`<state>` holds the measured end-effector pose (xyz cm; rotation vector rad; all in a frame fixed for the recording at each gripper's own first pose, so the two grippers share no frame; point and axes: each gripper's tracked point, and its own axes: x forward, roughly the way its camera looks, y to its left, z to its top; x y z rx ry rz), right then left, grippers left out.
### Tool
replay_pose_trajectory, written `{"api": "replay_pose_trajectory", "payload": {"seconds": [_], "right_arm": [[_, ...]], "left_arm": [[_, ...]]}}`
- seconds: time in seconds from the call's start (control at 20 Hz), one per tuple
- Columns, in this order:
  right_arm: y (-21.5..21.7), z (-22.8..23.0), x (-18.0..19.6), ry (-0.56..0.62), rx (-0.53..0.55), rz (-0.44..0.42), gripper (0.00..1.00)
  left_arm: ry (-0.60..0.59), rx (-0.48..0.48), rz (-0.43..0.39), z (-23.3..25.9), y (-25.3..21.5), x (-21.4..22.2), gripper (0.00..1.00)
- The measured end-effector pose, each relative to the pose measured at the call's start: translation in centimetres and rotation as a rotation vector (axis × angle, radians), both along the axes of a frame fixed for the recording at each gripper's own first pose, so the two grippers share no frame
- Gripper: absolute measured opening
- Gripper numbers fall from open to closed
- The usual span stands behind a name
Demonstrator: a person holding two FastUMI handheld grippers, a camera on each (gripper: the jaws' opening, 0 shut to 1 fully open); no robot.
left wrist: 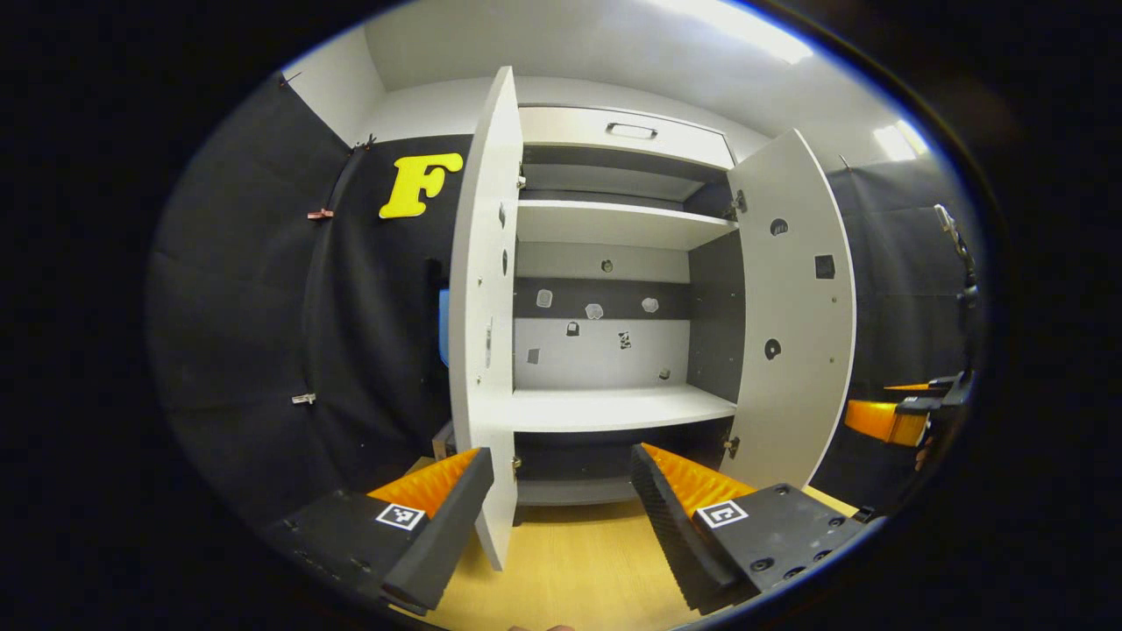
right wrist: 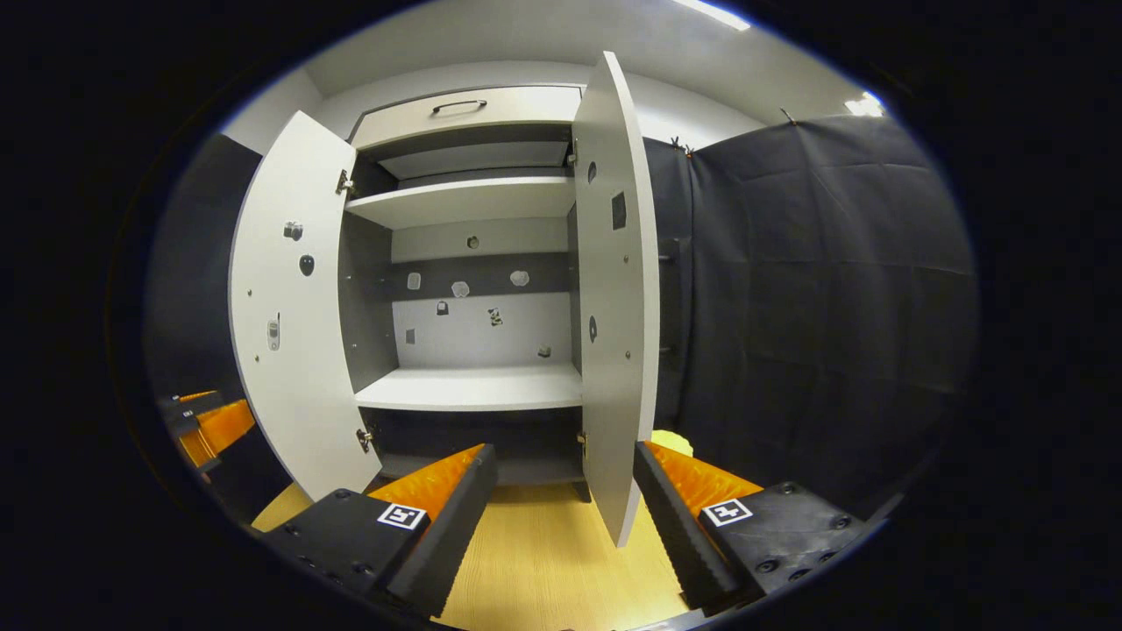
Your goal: Open the right door of the double-door shoe cabinet with the right hand, and open the left door with the left hand.
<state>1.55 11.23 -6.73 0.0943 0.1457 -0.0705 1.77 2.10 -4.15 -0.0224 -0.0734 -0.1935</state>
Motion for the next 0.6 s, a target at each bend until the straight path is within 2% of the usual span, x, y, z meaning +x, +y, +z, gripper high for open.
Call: {"api": "replay_pose_trajectory", "payload": {"seconds": [0.2, 0.6], "right_arm": [[0.0, -0.5, 1.1, -0.008, 0.013, 0.049, 0.98], [2.0, -2.5, 2.6, 0.028, 0.039, 0.161, 0.98]], "left_arm": [[-0.001, -0.044, 0.02, 1.2, -2.2, 0.2, 0.97], [-0.013, -0.036, 0.11, 1.5, -2.5, 0.7, 0.96]]}}
